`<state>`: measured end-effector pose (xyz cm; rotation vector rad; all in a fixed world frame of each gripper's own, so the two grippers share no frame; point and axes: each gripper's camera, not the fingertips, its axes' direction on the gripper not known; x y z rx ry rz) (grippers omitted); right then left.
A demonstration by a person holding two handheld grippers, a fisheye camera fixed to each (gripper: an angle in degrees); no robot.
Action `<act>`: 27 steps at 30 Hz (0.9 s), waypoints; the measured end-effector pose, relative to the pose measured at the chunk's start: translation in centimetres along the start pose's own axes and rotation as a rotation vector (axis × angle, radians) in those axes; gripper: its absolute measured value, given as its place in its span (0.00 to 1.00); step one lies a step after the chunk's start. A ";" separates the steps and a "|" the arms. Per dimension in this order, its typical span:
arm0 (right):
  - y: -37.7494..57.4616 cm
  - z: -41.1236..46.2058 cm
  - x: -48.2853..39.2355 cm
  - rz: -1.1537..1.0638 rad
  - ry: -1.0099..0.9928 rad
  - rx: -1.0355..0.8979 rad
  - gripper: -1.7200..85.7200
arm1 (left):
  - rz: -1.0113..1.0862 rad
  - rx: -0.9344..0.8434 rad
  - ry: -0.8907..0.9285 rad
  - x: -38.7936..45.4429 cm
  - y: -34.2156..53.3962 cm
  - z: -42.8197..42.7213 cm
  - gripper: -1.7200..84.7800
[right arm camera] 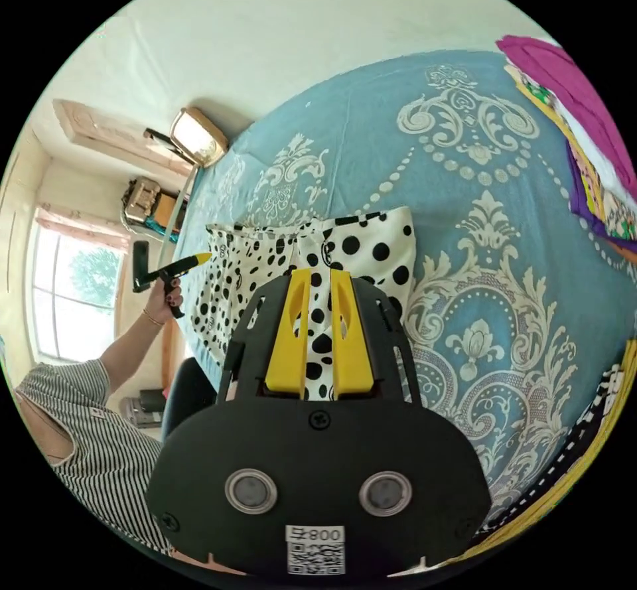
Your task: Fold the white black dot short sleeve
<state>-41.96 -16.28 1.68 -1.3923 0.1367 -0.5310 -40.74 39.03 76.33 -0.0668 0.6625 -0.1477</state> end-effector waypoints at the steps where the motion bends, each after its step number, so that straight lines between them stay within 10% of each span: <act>1: -0.8 1.2 -2.7 -0.044 0.078 -0.024 0.09 | 0.022 -0.024 -0.054 1.8 -0.9 0.7 0.09; 8: -2.9 6.1 -11.3 -0.123 0.346 -0.092 0.06 | 0.048 -0.064 -0.218 7.5 -3.6 2.7 0.06; 27: -2.3 -0.7 -18.9 -0.125 0.313 0.032 0.04 | 0.065 0.030 -0.188 13.3 -2.9 -3.5 0.04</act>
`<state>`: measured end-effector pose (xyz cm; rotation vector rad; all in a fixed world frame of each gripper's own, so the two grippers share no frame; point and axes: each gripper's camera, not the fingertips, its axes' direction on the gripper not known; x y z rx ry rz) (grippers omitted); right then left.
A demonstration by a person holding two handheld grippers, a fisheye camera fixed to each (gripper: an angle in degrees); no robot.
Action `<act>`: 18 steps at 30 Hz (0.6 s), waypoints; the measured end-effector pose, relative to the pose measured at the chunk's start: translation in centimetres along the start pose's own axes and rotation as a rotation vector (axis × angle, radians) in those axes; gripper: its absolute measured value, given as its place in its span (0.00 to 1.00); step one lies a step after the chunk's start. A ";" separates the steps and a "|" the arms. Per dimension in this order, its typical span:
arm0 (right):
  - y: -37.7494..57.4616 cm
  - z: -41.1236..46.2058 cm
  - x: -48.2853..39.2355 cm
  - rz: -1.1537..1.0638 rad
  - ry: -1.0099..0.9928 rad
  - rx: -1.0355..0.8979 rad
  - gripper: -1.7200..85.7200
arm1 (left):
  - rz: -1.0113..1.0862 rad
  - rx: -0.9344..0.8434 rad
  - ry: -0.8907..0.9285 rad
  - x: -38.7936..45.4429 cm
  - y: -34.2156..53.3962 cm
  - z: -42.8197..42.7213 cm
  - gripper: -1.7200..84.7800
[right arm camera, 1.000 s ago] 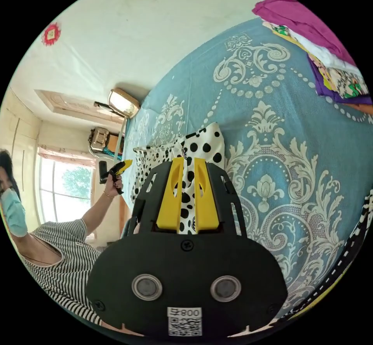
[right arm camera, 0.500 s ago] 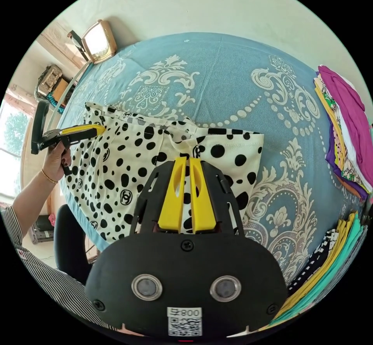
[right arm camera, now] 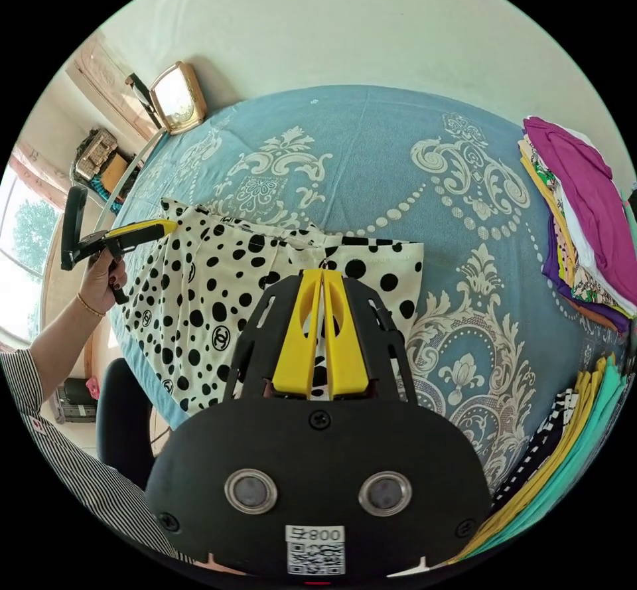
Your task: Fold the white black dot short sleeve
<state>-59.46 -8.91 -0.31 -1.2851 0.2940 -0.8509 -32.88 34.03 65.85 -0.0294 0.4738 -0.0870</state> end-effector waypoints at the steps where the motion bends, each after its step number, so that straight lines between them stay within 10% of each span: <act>1: 0.0 0.3 -0.1 0.011 0.004 -0.028 0.06 | -0.001 -0.018 -0.002 0.0 0.2 0.2 0.04; 18: 2.9 -6.9 -2.1 -0.060 0.109 0.082 0.02 | -0.006 0.055 0.026 -2.4 5.3 -5.9 0.04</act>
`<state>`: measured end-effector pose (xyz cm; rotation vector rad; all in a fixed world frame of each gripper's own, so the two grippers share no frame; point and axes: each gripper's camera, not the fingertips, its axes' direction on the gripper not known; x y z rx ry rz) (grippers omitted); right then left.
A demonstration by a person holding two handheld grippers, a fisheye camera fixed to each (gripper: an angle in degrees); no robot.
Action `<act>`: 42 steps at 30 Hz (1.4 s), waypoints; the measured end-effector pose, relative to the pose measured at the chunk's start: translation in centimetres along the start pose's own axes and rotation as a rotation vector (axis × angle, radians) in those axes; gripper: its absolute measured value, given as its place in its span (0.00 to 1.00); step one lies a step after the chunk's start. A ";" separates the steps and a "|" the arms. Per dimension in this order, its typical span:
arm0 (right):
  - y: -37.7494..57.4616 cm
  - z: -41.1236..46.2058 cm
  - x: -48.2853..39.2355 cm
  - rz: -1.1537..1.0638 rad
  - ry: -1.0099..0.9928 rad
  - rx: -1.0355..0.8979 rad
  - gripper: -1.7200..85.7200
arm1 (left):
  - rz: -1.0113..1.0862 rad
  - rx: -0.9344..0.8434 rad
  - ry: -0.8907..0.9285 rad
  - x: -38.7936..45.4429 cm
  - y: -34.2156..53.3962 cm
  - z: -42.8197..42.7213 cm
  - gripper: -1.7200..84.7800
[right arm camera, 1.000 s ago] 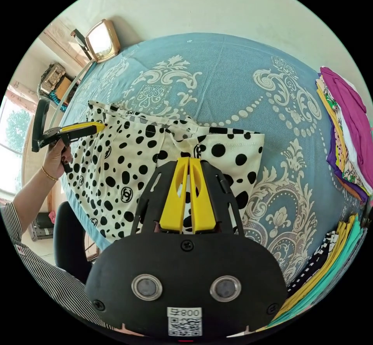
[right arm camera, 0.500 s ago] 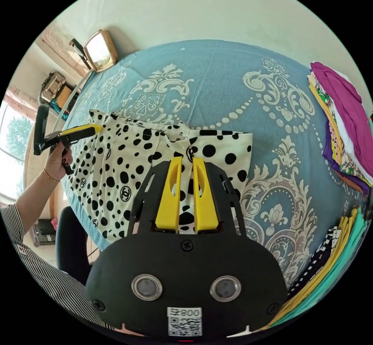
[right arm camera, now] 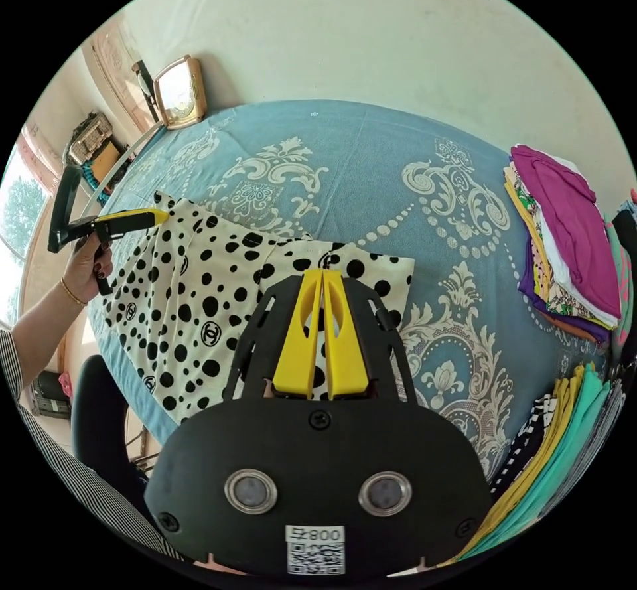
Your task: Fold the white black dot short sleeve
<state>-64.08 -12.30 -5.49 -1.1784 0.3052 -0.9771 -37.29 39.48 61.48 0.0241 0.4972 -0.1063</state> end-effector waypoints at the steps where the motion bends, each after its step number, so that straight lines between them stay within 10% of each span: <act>1: -0.1 -0.3 0.3 0.000 -0.004 -0.004 0.02 | -0.003 -0.015 -0.003 -0.4 0.3 0.1 0.04; 42: 35.3 -12.1 18.7 0.379 -0.359 -0.059 0.12 | -0.264 -0.175 0.114 -19.2 33.2 -16.4 0.08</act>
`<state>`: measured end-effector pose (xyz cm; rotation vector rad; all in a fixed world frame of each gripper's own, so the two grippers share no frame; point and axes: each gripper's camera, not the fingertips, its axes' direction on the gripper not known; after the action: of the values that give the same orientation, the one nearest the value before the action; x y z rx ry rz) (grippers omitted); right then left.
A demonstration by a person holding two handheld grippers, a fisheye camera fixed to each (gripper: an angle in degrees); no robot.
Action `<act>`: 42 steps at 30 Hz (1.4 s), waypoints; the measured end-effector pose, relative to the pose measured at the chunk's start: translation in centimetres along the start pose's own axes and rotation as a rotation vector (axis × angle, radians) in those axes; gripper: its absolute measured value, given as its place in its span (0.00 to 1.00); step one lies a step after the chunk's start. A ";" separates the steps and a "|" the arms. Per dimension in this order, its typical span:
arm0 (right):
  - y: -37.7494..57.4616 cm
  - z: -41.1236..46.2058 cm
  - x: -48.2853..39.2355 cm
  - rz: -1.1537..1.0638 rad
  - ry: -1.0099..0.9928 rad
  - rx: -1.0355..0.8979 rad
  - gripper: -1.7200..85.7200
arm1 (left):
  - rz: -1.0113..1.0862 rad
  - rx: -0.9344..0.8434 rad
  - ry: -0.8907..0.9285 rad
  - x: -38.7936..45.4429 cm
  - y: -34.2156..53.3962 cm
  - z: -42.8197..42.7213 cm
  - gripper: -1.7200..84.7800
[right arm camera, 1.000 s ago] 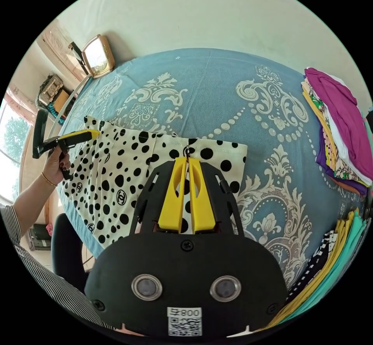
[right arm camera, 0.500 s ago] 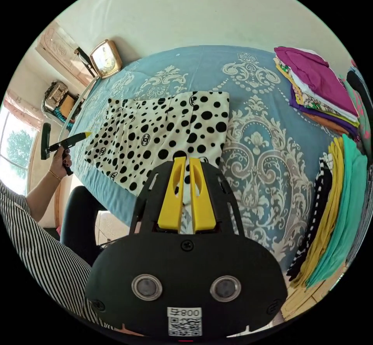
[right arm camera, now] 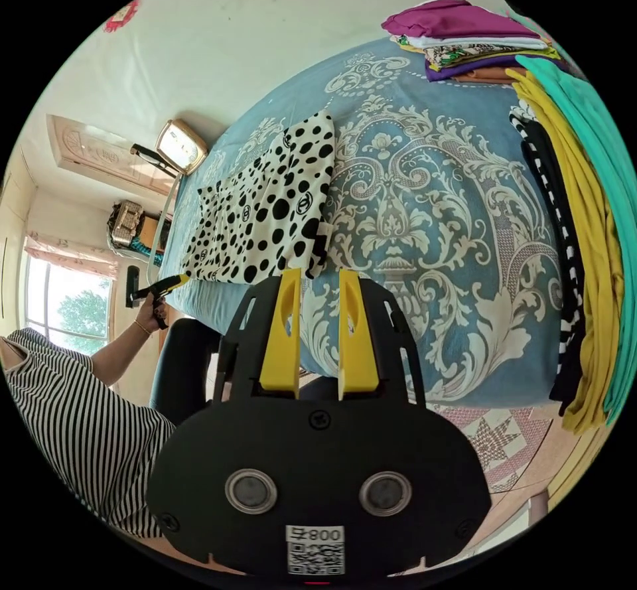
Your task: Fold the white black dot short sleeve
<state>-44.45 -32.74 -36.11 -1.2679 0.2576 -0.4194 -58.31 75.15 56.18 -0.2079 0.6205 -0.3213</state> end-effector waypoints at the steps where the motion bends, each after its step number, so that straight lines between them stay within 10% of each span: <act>1: -0.1 0.6 0.0 -0.016 0.005 -0.014 0.12 | 0.001 0.000 0.003 0.1 -0.1 -0.3 0.08; 30: 0.2 7.2 8.4 -0.109 -0.203 -0.348 0.03 | -0.022 -0.062 -0.038 7.2 -1.2 -10.8 0.04; 42: 4.4 8.2 3.7 -0.131 -0.153 -0.152 0.02 | 0.246 -0.001 -0.091 28.5 -3.9 -13.4 0.03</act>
<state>-37.05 -26.19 -37.80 -1.4641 0.0777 -0.4178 -45.41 60.12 31.38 -0.1442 0.5493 -0.0738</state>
